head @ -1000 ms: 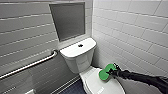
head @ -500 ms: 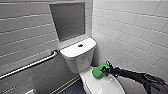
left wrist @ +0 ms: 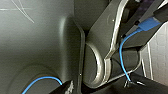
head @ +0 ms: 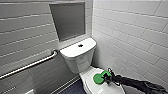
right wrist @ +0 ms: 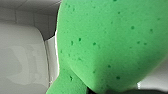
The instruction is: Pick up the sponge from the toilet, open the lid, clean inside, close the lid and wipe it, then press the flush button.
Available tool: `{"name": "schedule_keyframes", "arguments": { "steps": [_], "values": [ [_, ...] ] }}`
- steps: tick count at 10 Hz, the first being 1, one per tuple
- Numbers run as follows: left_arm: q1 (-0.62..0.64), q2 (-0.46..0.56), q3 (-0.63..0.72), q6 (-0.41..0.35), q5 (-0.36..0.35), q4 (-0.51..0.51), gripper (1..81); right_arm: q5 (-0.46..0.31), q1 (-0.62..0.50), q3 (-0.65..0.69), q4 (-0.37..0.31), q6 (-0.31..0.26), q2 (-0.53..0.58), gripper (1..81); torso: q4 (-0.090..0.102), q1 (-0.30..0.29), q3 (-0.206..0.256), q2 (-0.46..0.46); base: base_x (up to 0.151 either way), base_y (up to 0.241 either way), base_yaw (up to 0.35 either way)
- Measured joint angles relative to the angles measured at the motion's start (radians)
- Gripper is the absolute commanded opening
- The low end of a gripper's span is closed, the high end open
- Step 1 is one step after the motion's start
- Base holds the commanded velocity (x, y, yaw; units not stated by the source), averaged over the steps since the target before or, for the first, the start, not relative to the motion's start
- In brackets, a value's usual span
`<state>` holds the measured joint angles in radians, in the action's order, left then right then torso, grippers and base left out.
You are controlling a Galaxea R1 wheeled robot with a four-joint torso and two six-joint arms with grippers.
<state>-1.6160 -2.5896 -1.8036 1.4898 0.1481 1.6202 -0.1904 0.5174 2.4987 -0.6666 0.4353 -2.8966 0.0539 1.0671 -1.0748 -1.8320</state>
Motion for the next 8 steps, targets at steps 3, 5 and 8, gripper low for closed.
{"name": "schedule_keyframes", "arguments": {
  "steps": [3, 5, 8],
  "values": [
    [-0.008, 0.005, 0.0, 0.0, -0.016, 0.0, 81.1, 0.0, 0.001, -0.011, -0.006, 0.0, 0.073, 1.0, 0.0, 0.0, 0.0, 0.0, 0.0, 0.0, 0.0],
    [-0.008, 0.004, 0.0, 0.0, -0.017, 0.0, 81.1, 0.018, 0.021, -0.061, -0.011, 0.0, 0.122, 1.0, 0.0, 0.0, 0.0, 0.0, 0.0, 0.0, 0.0],
    [-0.009, 0.008, 0.007, 0.0, -0.018, 0.0, 81.1, 0.063, 0.064, -0.15, -0.015, -0.001, 0.189, 1.0, 0.0, 0.0, 0.0, 0.0, 0.0, 0.0, 0.0]
  ]
}}
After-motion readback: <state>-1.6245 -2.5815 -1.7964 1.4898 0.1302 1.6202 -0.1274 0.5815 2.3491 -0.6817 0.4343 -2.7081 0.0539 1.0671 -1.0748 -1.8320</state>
